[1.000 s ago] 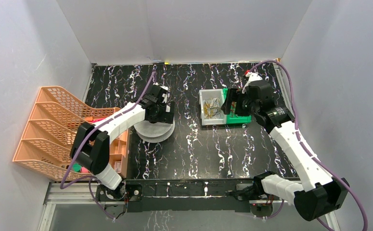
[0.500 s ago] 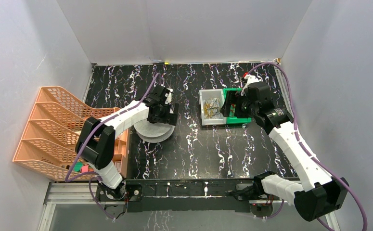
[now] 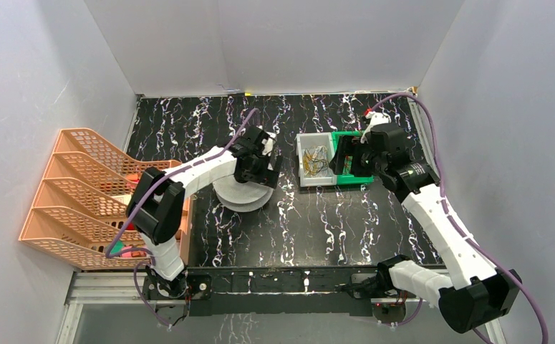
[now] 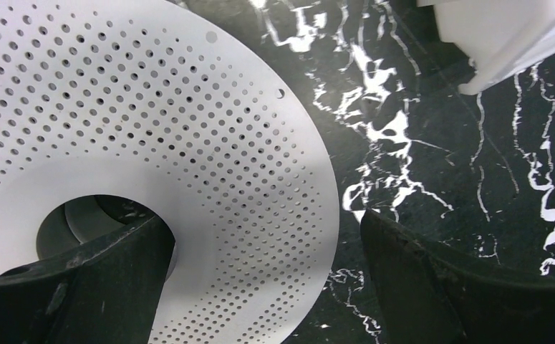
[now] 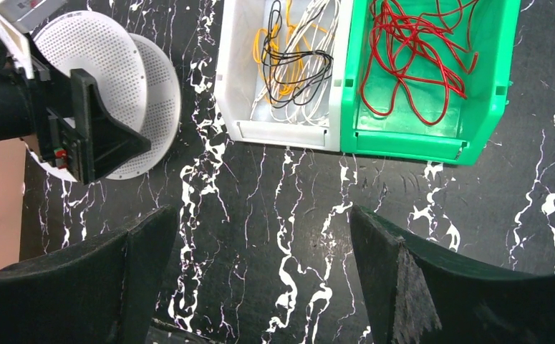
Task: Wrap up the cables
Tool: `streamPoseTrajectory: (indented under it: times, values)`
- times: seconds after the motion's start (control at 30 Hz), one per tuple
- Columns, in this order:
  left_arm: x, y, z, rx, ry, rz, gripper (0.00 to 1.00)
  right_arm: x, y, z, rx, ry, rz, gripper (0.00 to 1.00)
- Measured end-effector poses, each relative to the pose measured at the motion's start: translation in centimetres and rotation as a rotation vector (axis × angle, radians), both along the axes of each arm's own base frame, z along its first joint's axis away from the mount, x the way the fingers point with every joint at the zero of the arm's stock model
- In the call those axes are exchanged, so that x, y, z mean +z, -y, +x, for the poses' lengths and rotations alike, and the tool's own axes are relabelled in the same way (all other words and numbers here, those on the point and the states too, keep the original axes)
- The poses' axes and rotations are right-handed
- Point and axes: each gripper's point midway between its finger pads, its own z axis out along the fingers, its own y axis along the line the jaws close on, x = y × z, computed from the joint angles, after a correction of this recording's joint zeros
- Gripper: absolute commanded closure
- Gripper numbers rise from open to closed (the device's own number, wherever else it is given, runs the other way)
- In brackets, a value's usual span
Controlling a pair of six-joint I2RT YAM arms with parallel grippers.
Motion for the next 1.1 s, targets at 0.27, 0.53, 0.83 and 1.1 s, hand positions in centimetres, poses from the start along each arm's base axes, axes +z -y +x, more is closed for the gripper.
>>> streamPoseTrajectory:
  times: [0.27,0.53,0.83,1.1]
  values:
    - [0.1,4.4,-0.7,-0.096,0.012,-0.011,0.02,0.6,0.9,-0.4,-0.042,0.017,-0.009,0.02]
    - [0.0,5.4,-1.8,-0.128,0.019,0.010,0.02,0.5,1.6,-0.5,-0.072,0.016,-0.031,0.02]
    - [3.2,4.1,-2.0,-0.112,0.076,0.016,0.02,-1.4,1.2,0.4,-0.072,-0.049,-0.055,0.11]
    - [9.8,2.4,-3.5,-0.125,0.215,-0.081,0.02,-3.2,1.6,3.7,-0.143,-0.079,-0.137,0.19]
